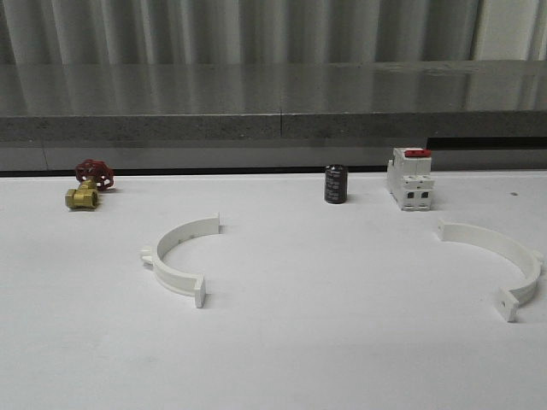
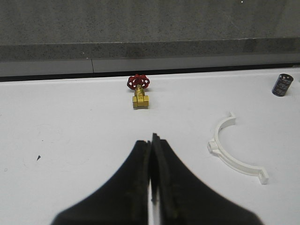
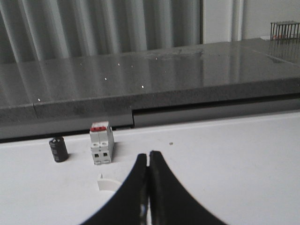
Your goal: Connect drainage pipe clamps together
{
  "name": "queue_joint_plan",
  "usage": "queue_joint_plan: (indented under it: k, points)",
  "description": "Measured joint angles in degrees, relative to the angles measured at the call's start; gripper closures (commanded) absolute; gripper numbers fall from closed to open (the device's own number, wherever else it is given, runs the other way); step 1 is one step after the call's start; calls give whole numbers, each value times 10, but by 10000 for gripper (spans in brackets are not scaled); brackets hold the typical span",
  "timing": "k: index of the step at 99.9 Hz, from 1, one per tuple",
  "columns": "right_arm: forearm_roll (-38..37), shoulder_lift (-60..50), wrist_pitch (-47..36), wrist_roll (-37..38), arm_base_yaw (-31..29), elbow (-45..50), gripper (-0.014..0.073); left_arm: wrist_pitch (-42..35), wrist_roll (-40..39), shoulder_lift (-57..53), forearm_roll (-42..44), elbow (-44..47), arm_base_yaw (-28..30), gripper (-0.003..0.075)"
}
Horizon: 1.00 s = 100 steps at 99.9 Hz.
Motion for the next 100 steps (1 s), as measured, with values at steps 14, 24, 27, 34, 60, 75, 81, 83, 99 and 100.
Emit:
queue_joint_plan:
  k: [14,24,27,34,60,75,81,83,99,100]
  points:
    - [6,48,101,2,0,-83,661,0,0,0,0,0,0,741]
    - [8,128,208,3,0,-158,661,0,0,0,0,0,0,741]
    - [8,151,243,3,0,-177,661,0,0,0,0,0,0,741]
    - [8,210,305,3,0,-225,661,0,0,0,0,0,0,741]
    - [10,392,395,3,0,-338,659,0,0,0,0,0,0,741]
    - [11,449,395,3,0,-345,629,0,0,0,0,0,0,741]
    - [11,463,395,3,0,-345,569,0,0,0,0,0,0,741]
    - [11,468,395,3,0,-345,539,0,0,0,0,0,0,741]
    - [11,491,396,3,0,-345,259,0,0,0,0,0,0,741]
    - [11,491,396,3,0,-345,247,0,0,0,0,0,0,741]
